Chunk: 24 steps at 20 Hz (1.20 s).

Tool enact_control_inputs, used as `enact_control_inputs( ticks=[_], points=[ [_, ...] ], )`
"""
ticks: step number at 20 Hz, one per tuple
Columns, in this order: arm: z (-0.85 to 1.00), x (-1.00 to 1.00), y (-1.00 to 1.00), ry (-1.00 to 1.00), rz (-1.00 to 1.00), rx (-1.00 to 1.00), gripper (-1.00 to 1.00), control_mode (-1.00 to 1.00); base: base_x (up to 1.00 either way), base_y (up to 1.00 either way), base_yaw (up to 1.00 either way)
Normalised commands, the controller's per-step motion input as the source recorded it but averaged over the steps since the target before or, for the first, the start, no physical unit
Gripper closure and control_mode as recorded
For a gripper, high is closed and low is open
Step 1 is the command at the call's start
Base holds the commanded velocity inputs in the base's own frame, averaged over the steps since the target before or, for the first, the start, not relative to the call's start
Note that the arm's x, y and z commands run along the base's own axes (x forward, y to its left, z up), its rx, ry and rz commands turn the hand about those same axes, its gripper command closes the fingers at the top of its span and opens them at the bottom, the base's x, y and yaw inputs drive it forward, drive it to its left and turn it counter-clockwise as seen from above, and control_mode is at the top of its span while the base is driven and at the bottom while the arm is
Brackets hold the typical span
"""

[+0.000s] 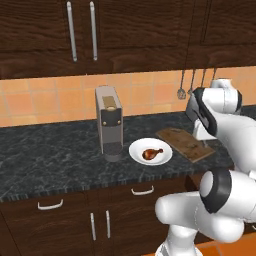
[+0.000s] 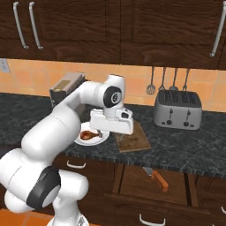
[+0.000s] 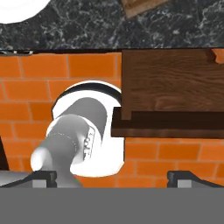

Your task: Pick up the knife from the drawer and place it on the cutting board. Then place the meat from the plate to the cutting board.

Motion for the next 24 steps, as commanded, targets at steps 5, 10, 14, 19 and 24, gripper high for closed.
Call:
enact_control_inputs(
  ticks=[5,10,14,19,24],
  points=[
    [-0.31,-0.08,-0.43,0.20,0.01,0.01,-1.00,-1.00,0.00,0.00,0.00],
    [-0.74,-0.34,-0.40,0.21,0.00,0.00,-1.00,-1.00,0.00,0.00,0.00],
    [-0.54,-0.26,-0.47,-0.02,0.00,0.00,-1.00,-1.00,0.00,0.00,0.00],
    [-0.43,-0.16,-0.48,-0.08,0.04,0.03,-1.00,-1.00,0.00,0.00,0.00],
    [-0.59,0.00,-0.44,0.00,0.11,0.04,-1.00,-1.00,0.00,0.00,0.00]
  ],
)
